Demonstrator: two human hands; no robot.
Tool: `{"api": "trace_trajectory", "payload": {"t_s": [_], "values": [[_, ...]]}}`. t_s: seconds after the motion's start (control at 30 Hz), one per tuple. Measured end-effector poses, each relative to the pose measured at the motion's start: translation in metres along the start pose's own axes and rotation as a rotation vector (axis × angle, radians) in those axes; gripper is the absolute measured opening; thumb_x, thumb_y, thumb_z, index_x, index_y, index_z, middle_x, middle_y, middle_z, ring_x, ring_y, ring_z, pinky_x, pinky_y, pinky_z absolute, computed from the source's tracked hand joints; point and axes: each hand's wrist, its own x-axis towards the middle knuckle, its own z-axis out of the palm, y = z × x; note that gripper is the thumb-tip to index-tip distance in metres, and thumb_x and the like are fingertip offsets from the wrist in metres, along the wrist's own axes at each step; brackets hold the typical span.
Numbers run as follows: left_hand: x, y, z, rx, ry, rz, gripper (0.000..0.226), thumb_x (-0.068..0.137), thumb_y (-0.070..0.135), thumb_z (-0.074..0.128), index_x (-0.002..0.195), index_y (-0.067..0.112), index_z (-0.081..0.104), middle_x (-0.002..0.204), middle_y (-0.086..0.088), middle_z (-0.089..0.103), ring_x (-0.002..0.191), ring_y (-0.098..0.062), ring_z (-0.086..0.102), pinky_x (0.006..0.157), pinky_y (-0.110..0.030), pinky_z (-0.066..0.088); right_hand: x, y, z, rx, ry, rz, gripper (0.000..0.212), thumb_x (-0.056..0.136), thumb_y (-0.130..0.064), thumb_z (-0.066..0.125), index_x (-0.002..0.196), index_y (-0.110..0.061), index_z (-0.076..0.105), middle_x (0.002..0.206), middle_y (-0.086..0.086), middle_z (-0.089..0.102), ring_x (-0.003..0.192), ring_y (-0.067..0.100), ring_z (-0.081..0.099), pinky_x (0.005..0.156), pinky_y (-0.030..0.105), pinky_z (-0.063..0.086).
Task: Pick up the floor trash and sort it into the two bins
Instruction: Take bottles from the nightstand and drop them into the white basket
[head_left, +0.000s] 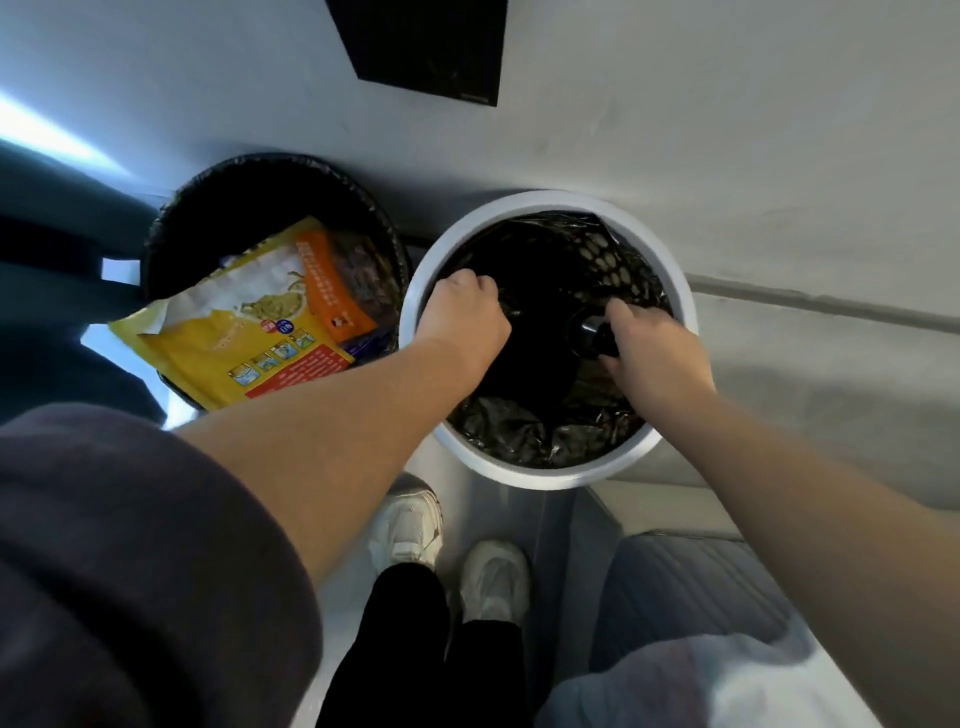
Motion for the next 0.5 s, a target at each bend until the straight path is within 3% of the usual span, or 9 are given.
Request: {"api": "trace_trajectory", "payload": {"t_s": [0.1,0.27,0.5], "values": [[0.009,0.003,0.011,-0.032,-0.013,0.003,0.056,0.083,0.010,0.063,0.134,0.001,0.042,0.128,-0.020,0.039,0.116,-0.036,0.041,0.082,-0.035,0.043,0.010,-0.006,0.006,-0.019,-0.011,-0.002,0.032,0.088,-0.018,0.063,0.113,-0.008,0.045,0.112,0.012,0.056,0.101,0.032,0.055,0.063,0.034,0.036],[0.035,0.019,0.035,-0.114,-0.026,-0.008,0.057,0.086,0.010,0.059,0.137,-0.001,0.036,0.132,-0.021,0.036,0.118,-0.035,0.039,0.089,-0.036,0.043,0.034,-0.013,0.026,-0.002,-0.022,0.016,0.037,0.089,-0.015,0.062,0.120,-0.005,0.045,0.121,0.015,0.046,0.089,0.037,0.059,0.057,0.036,0.038],[0.055,0.034,0.050,-0.228,0.054,-0.047,0.061,0.087,0.008,0.055,0.141,-0.001,0.029,0.134,-0.020,0.037,0.121,-0.035,0.038,0.095,-0.038,0.040,0.049,-0.017,0.051,0.014,-0.037,0.055,0.043,0.090,-0.009,0.059,0.129,-0.005,0.042,0.137,0.019,0.039,0.095,0.039,0.060,0.060,0.036,0.042]]}}
